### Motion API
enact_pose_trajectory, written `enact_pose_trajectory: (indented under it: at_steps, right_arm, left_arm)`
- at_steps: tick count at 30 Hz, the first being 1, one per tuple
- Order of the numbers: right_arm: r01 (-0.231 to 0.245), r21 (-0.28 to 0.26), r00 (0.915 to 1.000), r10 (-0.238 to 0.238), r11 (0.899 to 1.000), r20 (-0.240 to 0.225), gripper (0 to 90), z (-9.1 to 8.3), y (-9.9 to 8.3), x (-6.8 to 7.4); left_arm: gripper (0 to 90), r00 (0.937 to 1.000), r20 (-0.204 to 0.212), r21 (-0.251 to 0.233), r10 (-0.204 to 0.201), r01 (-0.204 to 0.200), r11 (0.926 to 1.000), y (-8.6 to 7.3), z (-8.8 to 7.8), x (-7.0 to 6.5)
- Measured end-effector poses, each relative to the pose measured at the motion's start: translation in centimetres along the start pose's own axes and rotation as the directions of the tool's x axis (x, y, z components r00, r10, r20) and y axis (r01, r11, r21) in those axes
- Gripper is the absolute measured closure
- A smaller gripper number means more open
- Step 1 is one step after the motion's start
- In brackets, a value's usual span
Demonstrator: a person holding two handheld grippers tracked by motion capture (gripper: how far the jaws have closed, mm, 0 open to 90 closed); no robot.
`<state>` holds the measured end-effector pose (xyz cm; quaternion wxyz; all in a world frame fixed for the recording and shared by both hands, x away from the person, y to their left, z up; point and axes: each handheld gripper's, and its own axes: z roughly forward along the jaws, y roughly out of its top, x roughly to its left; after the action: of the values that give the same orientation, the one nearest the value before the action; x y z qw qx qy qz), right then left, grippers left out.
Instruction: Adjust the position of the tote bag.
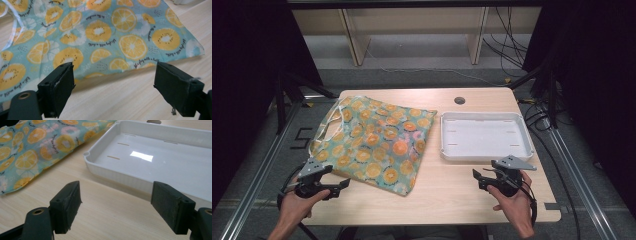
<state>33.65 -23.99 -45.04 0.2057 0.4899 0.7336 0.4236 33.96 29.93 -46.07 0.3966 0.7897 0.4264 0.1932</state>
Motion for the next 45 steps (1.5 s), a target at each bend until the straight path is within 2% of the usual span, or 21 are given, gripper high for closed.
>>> enact_pose_trajectory:
  at_steps: [2,4,7,9,11,13,17,18,23,24,26,27,30,31,32,33,34,38,39,42,45]
  right_arm:
    - [0.016,-0.002,0.9999,-0.016,1.000,-0.002,24.4,0.0,0.0,-0.1]
    - [-0.007,0.018,1.0000,0.007,1.000,0.003,24.4,0.0,0.0,0.2]
    - [0.029,-0.002,0.9995,-0.029,1.000,-0.015,24.3,0.3,0.0,-0.1]
    - [0.002,0.014,0.9999,-0.002,1.000,-0.011,24.3,0.3,-0.1,0.3]
    - [0.016,0.014,0.9997,-0.015,1.000,-0.020,24.3,0.4,-0.1,0.3]
    - [0.012,0.016,0.9996,-0.012,1.000,-0.026,24.3,0.4,-0.1,0.3]
    - [0.044,0.010,0.9989,-0.044,0.999,-0.014,24.3,0.5,-0.1,0.0]
    - [0.046,0.022,0.9987,-0.046,0.999,-0.021,24.3,0.5,-0.1,0.0]
    - [0.052,0.028,0.9985,-0.051,0.998,-0.020,24.3,0.5,0.0,0.2]
    - [0.060,0.025,0.9980,-0.059,0.998,-0.020,24.3,0.6,-0.1,0.1]
    - [0.047,0.037,0.9985,-0.046,0.998,-0.029,24.3,0.6,-0.1,0.2]
    - [0.061,0.036,0.9979,-0.061,0.997,-0.023,24.4,0.6,-0.1,0.2]
    - [0.065,0.034,0.9976,-0.065,0.997,-0.024,24.5,0.6,-0.1,0.2]
    - [0.062,0.028,0.9978,-0.061,0.998,-0.027,24.6,0.7,-0.1,0.2]
    - [0.062,0.028,0.9978,-0.061,0.998,-0.027,24.6,0.7,-0.1,0.2]
    - [0.024,0.043,0.9991,-0.022,0.999,-0.035,24.7,0.7,-0.1,0.6]
    - [0.055,0.032,0.9978,-0.053,0.998,-0.040,24.7,0.8,-0.1,0.3]
    - [0.048,0.033,0.9974,-0.046,0.998,-0.056,24.7,0.8,-0.1,0.4]
    - [0.066,0.025,0.9971,-0.065,0.997,-0.038,24.6,0.8,-0.1,0.3]
    - [0.070,0.045,0.9965,-0.068,0.997,-0.049,24.7,0.8,0.0,0.5]
    - [0.054,0.035,0.9966,-0.051,0.998,-0.065,24.6,0.9,-0.1,0.5]
  left_arm:
    - [15.9,0.9999,0.000,0.000,0.012,-0.012,0.9999,0.1,0.2,0.3]
    - [15.9,0.9992,-0.010,0.026,0.038,-0.037,0.9990,0.5,0.8,0.9]
    - [15.9,0.9975,-0.004,0.050,0.071,-0.071,0.9962,1.0,1.9,1.5]
    - [15.9,0.9980,-0.003,0.063,0.063,-0.063,0.9960,1.3,2.8,1.8]
    - [15.9,0.9976,0.002,0.077,0.069,-0.069,0.9946,1.5,3.7,1.9]
    - [16.1,0.9965,0.022,0.136,0.081,-0.083,0.9872,1.6,4.3,1.8]
    - [23.2,0.9932,0.028,0.185,0.113,-0.116,0.9758,1.6,5.7,1.8]
    - [23.9,0.9949,0.027,0.193,0.098,-0.101,0.9760,1.6,6.0,1.9]
    - [43.4,0.9938,0.051,0.211,0.099,-0.108,0.9715,1.4,7.4,2.0]
    - [45.7,0.9924,0.051,0.230,0.112,-0.120,0.9657,1.4,7.7,1.9]
    - [59.6,0.9904,0.064,0.230,0.123,-0.134,0.9640,1.3,8.1,1.8]
    - [64.6,0.9830,0.106,0.270,0.150,-0.174,0.9470,1.4,8.5,2.0]
    - [79.5,0.9801,0.124,0.264,0.155,-0.183,0.9468,1.5,8.8,2.1]
    - [84.4,0.9835,0.099,0.208,0.151,-0.169,0.9633,1.5,9.3,1.9]
    - [88.2,0.9835,0.099,0.208,0.151,-0.169,0.9633,1.5,9.3,1.9]
    - [89.6,0.9827,0.108,0.216,0.150,-0.171,0.9613,1.5,9.4,1.7]
    - [89.7,0.9827,0.108,0.216,0.150,-0.171,0.9613,1.5,9.4,1.7]
    - [89.9,0.9809,0.132,0.239,0.143,-0.172,0.9556,1.5,9.1,1.6]
    - [89.9,0.9808,0.132,0.223,0.144,-0.170,0.9597,1.4,9.0,1.6]
    - [89.7,0.9821,0.113,0.205,0.151,-0.172,0.9636,1.6,8.5,1.8]
    - [84.7,0.9743,0.111,0.195,0.196,-0.215,0.9570,1.6,6.9,2.1]
